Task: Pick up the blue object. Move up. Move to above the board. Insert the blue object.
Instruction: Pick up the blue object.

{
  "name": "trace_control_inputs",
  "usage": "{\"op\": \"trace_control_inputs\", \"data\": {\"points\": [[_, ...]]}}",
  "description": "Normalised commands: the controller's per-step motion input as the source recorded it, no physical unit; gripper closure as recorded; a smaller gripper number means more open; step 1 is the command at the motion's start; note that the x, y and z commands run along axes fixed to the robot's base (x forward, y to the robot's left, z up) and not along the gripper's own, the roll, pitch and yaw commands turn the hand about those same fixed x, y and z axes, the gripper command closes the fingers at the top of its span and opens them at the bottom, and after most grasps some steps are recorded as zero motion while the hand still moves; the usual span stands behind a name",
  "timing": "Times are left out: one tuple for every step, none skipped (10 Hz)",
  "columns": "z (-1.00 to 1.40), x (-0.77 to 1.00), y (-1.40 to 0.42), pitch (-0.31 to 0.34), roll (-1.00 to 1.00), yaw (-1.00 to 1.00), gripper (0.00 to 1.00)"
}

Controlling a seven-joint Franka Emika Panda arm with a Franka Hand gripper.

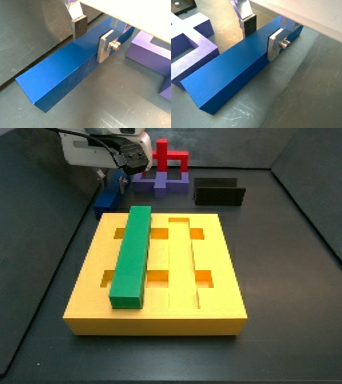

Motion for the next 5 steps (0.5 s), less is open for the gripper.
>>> {"op": "trace_control_inputs", "data": {"points": [[0.00, 0.00, 0.00, 0.000, 0.00, 0.00, 1.00], [0.00, 0.00, 0.00, 0.000, 0.00, 0.00, 1.00], [0.00, 0.00, 0.00, 0.000, 0.00, 0.00, 1.00], [0.00, 0.00, 0.00, 0.000, 0.00, 0.00, 1.00], [0.00, 0.00, 0.00, 0.000, 0.00, 0.00, 1.00]]}}
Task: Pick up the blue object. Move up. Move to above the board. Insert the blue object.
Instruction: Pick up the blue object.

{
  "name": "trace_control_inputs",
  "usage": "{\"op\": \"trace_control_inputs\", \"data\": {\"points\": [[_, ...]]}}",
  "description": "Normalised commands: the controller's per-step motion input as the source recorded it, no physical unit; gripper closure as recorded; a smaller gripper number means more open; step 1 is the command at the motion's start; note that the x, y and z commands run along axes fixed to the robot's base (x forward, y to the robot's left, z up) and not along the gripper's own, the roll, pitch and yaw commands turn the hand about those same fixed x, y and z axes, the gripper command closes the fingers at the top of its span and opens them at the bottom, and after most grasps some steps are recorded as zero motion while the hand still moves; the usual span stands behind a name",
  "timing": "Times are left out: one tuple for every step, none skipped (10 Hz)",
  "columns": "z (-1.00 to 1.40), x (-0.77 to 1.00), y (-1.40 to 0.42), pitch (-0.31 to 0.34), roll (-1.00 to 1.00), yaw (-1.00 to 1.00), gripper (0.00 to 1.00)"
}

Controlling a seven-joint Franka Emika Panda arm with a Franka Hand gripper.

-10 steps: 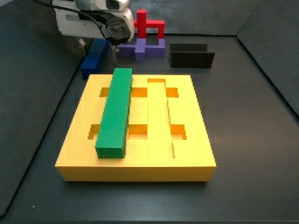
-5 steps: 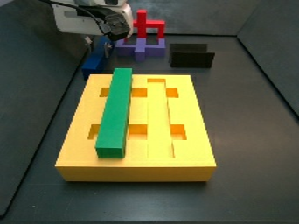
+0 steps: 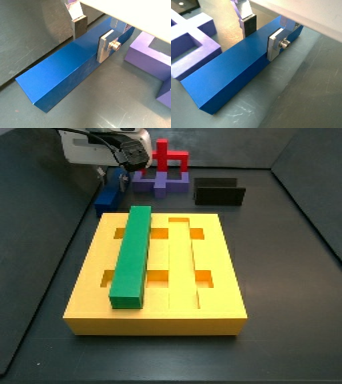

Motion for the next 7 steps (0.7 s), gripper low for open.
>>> {"op": "trace_control_inputs", "data": {"points": [[0.00, 0.00, 0.00, 0.000, 0.00, 0.00, 1.00], [0.00, 0.00, 0.00, 0.000, 0.00, 0.00, 1.00], [0.00, 0.00, 0.00, 0.000, 0.00, 0.00, 1.00], [0.00, 0.00, 0.00, 0.000, 0.00, 0.00, 1.00], [0.00, 0.00, 0.00, 0.000, 0.00, 0.00, 1.00], [0.00, 0.00, 0.00, 0.000, 0.00, 0.00, 1.00], [0.00, 0.00, 0.00, 0.000, 0.00, 0.00, 1.00]]}}
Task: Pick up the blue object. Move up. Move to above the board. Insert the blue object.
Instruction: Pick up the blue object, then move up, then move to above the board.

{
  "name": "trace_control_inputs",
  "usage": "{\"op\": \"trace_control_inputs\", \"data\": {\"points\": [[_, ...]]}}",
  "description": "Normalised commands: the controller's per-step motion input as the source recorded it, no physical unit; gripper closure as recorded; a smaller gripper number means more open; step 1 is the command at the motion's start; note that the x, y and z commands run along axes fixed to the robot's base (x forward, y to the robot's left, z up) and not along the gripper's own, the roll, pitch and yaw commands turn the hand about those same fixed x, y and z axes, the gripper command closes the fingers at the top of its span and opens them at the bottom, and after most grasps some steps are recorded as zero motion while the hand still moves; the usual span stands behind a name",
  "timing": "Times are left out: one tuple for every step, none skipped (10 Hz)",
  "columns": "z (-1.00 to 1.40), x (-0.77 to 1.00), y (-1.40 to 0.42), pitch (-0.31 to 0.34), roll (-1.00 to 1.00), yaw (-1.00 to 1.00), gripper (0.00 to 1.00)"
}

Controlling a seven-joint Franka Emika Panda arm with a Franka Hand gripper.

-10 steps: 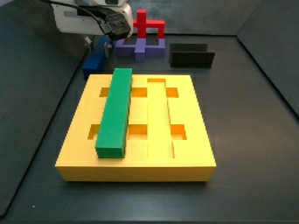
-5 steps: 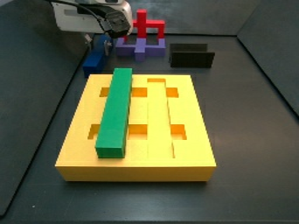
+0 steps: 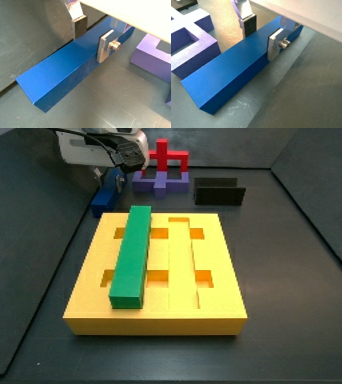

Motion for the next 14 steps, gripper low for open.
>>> {"op": "trace_control_inputs", "data": {"points": [[0.00, 0.00, 0.00, 0.000, 0.00, 0.00, 1.00], [0.83, 0.00, 0.00, 0.000, 0.00, 0.00, 1.00], [0.78, 0.00, 0.00, 0.028, 0.00, -0.03, 1.00], [0.60, -0.02, 0.00, 0.083, -0.01, -0.04, 1.00], [0.26, 0.01, 0.02, 0.068, 0.01, -0.02, 1.00], [1.40, 0.00, 0.00, 0.000, 0.00, 0.00, 1.00], [1.40, -0.02, 0.00, 0.011, 0.00, 0.01, 1.00], [1.40, -0.05, -0.01, 0.029, 0.00, 0.00, 1.00], [1.40, -0.04, 0.00, 0.005, 0.02, 0.00, 1.00], [1.40, 0.00, 0.01, 0.041, 0.02, 0.00, 1.00], [1.40, 0.02, 0.01, 0.084, 0.01, 0.00, 1.00], [0.95, 0.01, 0.00, 0.092, 0.01, 0.00, 1.00], [0.58, 0.02, 0.00, 0.067, 0.01, 0.00, 1.00], [0.40, 0.03, 0.00, 0.056, 0.01, 0.00, 1.00]]}}
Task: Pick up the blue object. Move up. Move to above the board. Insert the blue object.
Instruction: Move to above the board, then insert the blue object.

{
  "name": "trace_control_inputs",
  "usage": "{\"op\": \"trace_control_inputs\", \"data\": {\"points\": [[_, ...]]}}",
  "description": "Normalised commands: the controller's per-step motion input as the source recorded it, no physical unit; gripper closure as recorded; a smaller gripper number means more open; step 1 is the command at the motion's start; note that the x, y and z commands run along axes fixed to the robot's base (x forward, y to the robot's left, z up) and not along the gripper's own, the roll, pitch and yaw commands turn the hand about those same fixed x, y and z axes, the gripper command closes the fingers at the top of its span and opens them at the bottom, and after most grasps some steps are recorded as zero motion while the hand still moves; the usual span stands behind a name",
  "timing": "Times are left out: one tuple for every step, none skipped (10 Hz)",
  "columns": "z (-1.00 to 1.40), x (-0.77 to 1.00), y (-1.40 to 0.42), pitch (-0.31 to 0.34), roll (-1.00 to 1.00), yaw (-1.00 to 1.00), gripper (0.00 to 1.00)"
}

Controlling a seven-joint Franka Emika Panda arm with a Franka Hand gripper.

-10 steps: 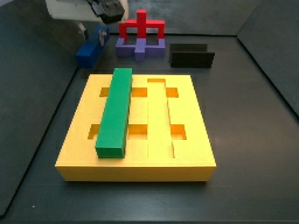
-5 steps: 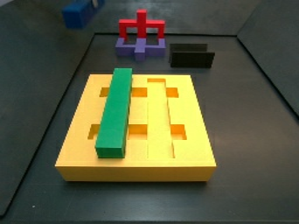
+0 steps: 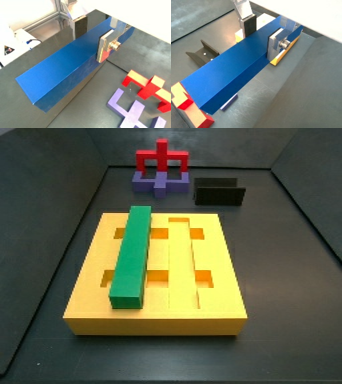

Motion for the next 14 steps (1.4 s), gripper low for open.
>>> {"op": "trace_control_inputs", "data": {"points": [[0.18, 0.02, 0.00, 0.056, 0.01, 0.00, 1.00], [0.21, 0.87, -1.40, 0.163, 0.11, 0.19, 1.00], [0.19, 0.87, -1.40, 0.155, 0.12, 0.18, 1.00], [0.17, 0.94, -1.40, 0.218, 0.10, 0.11, 1.00], [0.18, 0.96, -1.40, 0.211, 0.01, 0.07, 1.00], [0.19, 0.96, -1.40, 0.179, 0.02, 0.03, 1.00], [0.20, 0.94, -1.40, 0.140, 0.04, 0.02, 1.00], [0.20, 1.00, -1.40, 0.149, 0.03, 0.01, 1.00], [0.21, 1.04, -1.40, 0.154, 0.03, 0.01, 1.00], [0.09, 0.43, -0.53, 0.170, 0.09, 0.01, 1.00], [0.06, 0.28, -0.32, 0.154, 0.09, 0.01, 1.00], [0.00, 0.00, -0.02, 0.000, 0.00, 0.00, 1.00], [-0.03, 0.23, -0.13, 0.001, 0.00, -0.04, 1.00], [-0.65, 0.37, 0.00, -0.020, -0.21, -0.11, 1.00]]}}
